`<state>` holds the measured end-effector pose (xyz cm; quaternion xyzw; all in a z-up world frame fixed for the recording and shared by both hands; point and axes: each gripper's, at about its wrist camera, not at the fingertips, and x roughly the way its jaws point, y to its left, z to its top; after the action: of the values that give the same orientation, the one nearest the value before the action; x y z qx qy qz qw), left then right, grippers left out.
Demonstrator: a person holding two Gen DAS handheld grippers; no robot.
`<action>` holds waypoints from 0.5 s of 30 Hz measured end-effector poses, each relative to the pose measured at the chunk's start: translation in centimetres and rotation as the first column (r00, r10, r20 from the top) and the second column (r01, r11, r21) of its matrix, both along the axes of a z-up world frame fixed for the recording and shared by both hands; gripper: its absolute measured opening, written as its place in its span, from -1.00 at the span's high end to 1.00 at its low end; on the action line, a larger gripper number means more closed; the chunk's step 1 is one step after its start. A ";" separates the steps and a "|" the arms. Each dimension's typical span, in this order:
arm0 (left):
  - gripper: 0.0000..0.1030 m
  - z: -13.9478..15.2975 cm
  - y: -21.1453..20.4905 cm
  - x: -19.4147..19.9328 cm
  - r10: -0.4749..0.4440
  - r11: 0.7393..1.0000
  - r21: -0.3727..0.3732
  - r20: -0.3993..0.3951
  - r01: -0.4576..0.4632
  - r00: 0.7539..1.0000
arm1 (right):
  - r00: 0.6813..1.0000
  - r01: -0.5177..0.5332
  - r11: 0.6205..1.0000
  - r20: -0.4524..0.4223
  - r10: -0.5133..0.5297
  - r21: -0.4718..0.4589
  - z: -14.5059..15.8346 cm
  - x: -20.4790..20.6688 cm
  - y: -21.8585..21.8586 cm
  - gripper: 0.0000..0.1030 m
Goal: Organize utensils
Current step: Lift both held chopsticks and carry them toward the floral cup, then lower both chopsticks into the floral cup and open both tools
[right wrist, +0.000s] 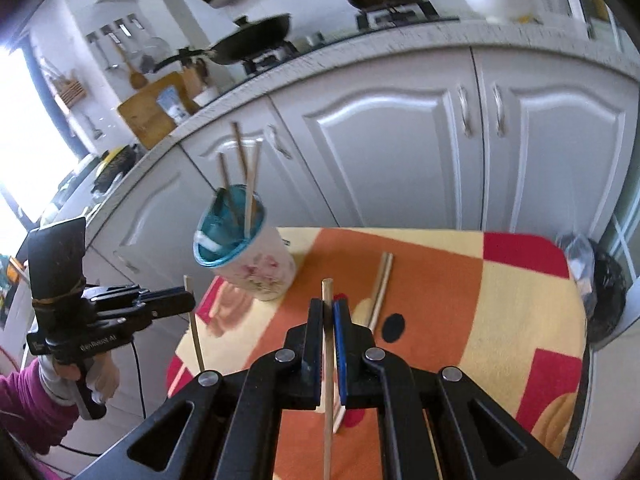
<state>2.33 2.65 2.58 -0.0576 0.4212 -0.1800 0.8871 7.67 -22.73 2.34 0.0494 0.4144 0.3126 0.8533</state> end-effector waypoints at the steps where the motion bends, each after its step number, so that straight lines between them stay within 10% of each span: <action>1: 0.92 0.7 0.4 -0.5 0.000 1.000 -0.004 0.013 0.000 1.000 | 1.000 -0.005 1.000 0.007 0.005 0.001 0.4 -0.2 0.2 0.90; 15: 0.92 13.6 6.6 -1.6 0.120 0.992 -0.067 0.259 -0.106 0.958 | 0.978 -0.112 0.992 0.180 0.101 0.052 10.5 -0.9 4.5 0.90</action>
<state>0.76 9.29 16.22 -0.0806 0.2912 -0.1462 0.9420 6.77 -18.21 12.80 0.0257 0.3290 0.3737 0.8668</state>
